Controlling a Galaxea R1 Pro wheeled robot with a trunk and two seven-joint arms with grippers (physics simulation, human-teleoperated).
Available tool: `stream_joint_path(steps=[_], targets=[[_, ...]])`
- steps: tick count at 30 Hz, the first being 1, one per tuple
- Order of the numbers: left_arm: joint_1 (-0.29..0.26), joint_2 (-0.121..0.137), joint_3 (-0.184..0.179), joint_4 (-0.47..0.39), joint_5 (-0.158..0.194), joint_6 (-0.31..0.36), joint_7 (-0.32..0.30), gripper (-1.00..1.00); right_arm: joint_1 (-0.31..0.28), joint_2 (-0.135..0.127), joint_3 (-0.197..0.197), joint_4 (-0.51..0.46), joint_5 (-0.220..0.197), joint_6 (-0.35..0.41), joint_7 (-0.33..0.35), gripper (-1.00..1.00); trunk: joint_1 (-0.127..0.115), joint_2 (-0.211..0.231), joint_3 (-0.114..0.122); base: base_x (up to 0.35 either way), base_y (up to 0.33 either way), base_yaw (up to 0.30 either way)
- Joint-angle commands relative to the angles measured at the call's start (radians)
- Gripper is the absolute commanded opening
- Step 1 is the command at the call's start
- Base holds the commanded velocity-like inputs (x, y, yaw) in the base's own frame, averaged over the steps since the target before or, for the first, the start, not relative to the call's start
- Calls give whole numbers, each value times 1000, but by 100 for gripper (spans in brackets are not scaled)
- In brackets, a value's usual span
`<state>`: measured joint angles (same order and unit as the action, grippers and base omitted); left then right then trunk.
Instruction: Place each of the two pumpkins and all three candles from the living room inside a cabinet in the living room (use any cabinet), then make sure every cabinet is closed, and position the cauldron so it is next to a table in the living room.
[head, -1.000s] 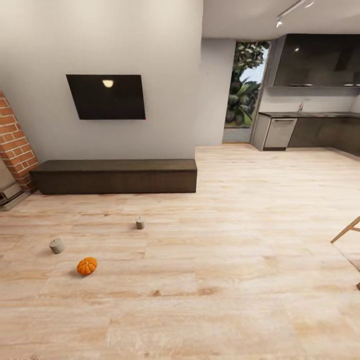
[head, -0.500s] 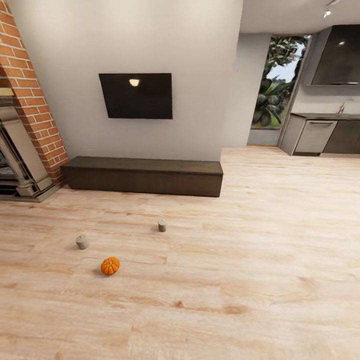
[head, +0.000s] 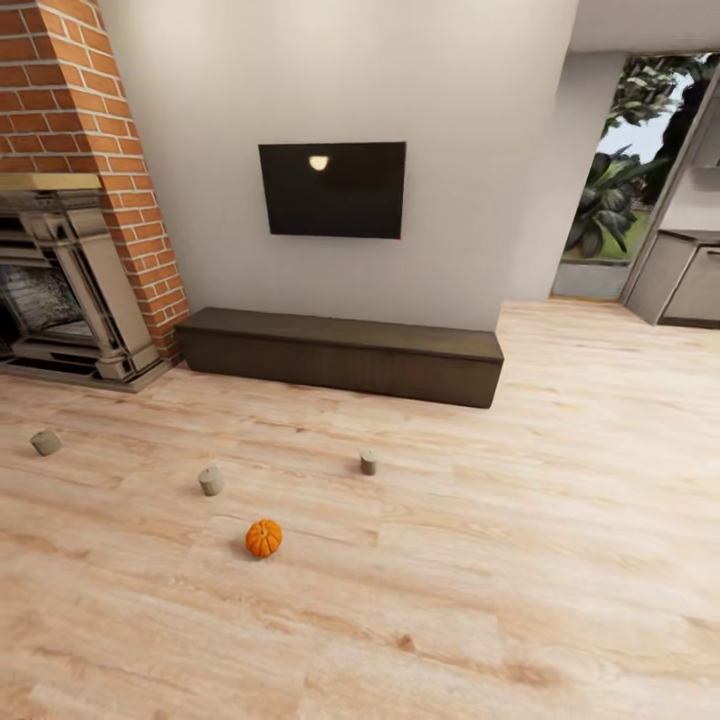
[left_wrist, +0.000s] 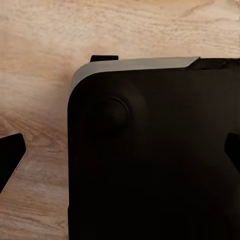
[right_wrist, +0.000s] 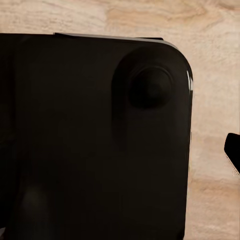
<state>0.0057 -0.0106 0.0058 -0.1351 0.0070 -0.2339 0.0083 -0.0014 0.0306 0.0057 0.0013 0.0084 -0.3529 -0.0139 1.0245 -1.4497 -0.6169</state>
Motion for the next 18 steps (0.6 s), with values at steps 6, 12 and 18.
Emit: stream_joint_path(steps=[6, 12, 18], targets=[[0, 0, 0, -1, 1, -1, 1, 100, 0, 0, 0, 0, 1, -3, -1, 100, 1, 0, -3, 293, 138, 242], [0, 0, 0, -1, 1, -1, 1, 100, 0, 0, 0, 0, 1, -3, -1, 100, 1, 0, -5, 315, 114, 242], [0, -1, 0, -1, 1, -1, 1, 100, 0, 0, 0, 0, 1, -3, -1, 100, 1, 0, -7, 304, 141, 244]])
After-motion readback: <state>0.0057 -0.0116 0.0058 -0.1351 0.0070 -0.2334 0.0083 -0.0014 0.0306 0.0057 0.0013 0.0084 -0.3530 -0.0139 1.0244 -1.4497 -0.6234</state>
